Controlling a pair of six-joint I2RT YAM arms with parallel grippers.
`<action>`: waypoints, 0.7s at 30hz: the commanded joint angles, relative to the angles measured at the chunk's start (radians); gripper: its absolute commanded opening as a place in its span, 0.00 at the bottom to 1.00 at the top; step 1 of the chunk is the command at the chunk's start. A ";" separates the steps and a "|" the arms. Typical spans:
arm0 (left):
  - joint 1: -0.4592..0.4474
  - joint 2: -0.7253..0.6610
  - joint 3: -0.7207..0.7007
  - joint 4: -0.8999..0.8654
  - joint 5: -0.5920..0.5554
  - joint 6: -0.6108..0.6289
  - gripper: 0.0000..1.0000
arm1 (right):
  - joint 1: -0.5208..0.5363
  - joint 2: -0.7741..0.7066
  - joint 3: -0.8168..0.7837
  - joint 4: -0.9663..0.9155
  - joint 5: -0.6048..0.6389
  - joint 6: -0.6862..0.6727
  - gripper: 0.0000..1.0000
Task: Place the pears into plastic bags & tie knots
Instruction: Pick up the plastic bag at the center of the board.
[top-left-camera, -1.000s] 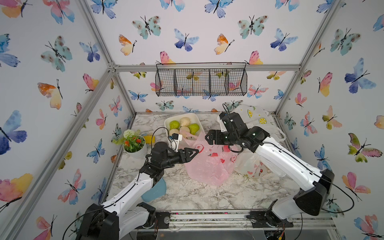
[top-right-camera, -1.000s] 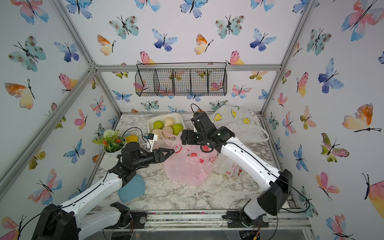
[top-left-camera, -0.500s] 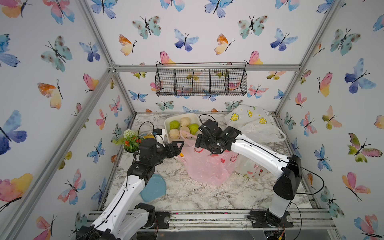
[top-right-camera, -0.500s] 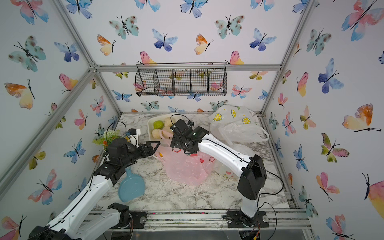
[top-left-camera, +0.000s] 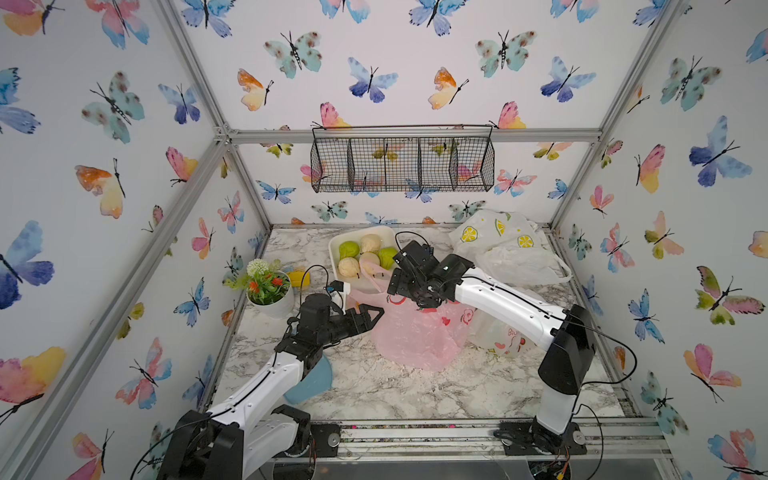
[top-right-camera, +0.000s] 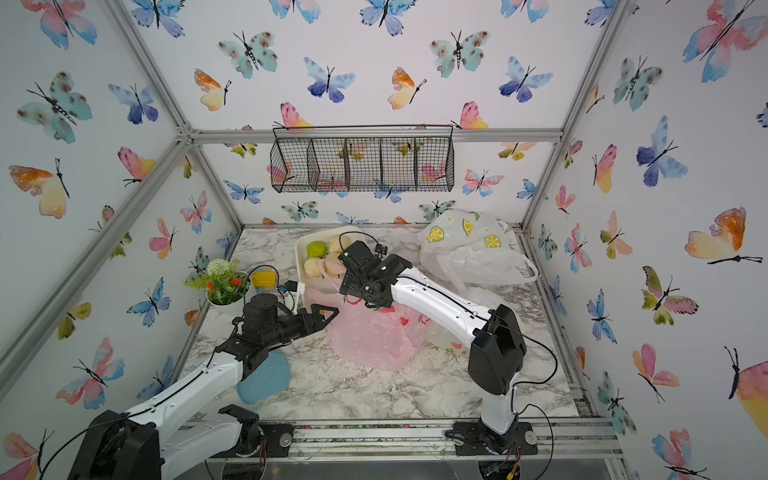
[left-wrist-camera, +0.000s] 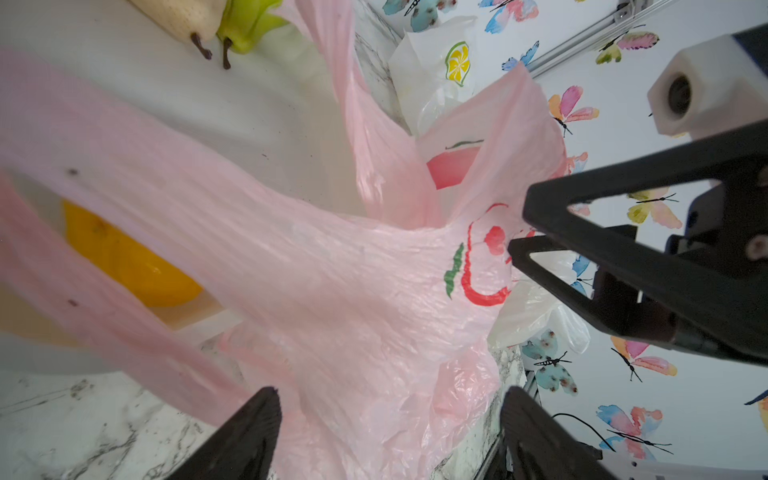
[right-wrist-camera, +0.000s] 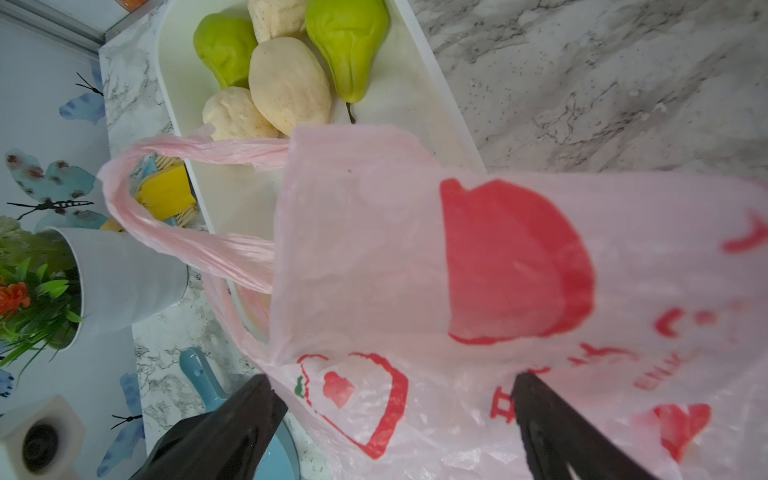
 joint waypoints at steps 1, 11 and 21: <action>-0.112 -0.015 -0.021 0.200 -0.018 0.026 0.85 | 0.000 0.043 0.039 -0.024 0.016 0.016 0.96; -0.281 0.005 -0.112 0.486 -0.096 -0.059 0.83 | -0.005 0.080 0.059 -0.128 0.184 -0.001 0.98; -0.200 -0.277 0.196 -0.195 -0.130 0.196 0.84 | -0.121 -0.073 -0.054 -0.036 0.149 -0.343 0.24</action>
